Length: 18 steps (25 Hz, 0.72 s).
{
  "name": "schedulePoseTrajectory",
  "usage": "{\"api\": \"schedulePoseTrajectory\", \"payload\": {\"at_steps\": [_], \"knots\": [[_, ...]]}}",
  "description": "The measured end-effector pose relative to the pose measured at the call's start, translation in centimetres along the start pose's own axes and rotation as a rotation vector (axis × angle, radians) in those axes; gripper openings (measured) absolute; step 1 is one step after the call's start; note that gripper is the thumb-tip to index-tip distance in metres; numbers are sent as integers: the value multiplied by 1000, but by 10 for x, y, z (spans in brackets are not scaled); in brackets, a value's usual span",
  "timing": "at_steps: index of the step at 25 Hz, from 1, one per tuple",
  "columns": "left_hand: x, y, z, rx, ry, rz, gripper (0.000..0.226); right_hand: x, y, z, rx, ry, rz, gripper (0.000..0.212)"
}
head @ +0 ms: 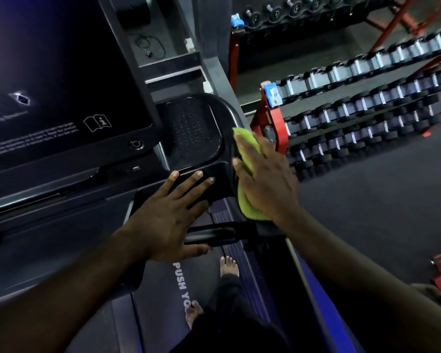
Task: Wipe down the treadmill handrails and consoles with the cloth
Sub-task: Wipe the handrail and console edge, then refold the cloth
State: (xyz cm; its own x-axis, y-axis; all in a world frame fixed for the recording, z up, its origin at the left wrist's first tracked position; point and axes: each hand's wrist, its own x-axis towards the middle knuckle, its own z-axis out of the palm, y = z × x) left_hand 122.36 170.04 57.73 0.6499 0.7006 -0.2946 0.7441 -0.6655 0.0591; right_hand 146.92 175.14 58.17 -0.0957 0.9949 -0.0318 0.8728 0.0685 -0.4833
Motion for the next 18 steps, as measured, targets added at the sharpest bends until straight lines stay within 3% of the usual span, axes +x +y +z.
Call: {"api": "schedulePoseTrajectory", "payload": {"at_steps": [2,3,7,9,11,14,15,18], "knots": [[0,0,1,-4,25,7,105,55,-8,4,12,30,-105,53],[1,0,2,-6,33,5,106,89,-5,12,121,-37,-98,51],[2,-1,6,-11,51,-6,103,165,3,19,835,-271,241,61],[2,-1,5,-9,43,-4,103,152,4,11,1074,-340,402,50],[3,-1,4,-12,16,-8,103,127,25,22,1118,-309,506,36],[2,0,0,-18,1,-14,103,84,78,60,1120,-267,531,65],[1,1,-1,-21,-3,-14,103,75,99,75,1034,-248,461,65],[2,1,-1,-3,-1,-9,103,5,47,12,476,-112,156,55]]}}
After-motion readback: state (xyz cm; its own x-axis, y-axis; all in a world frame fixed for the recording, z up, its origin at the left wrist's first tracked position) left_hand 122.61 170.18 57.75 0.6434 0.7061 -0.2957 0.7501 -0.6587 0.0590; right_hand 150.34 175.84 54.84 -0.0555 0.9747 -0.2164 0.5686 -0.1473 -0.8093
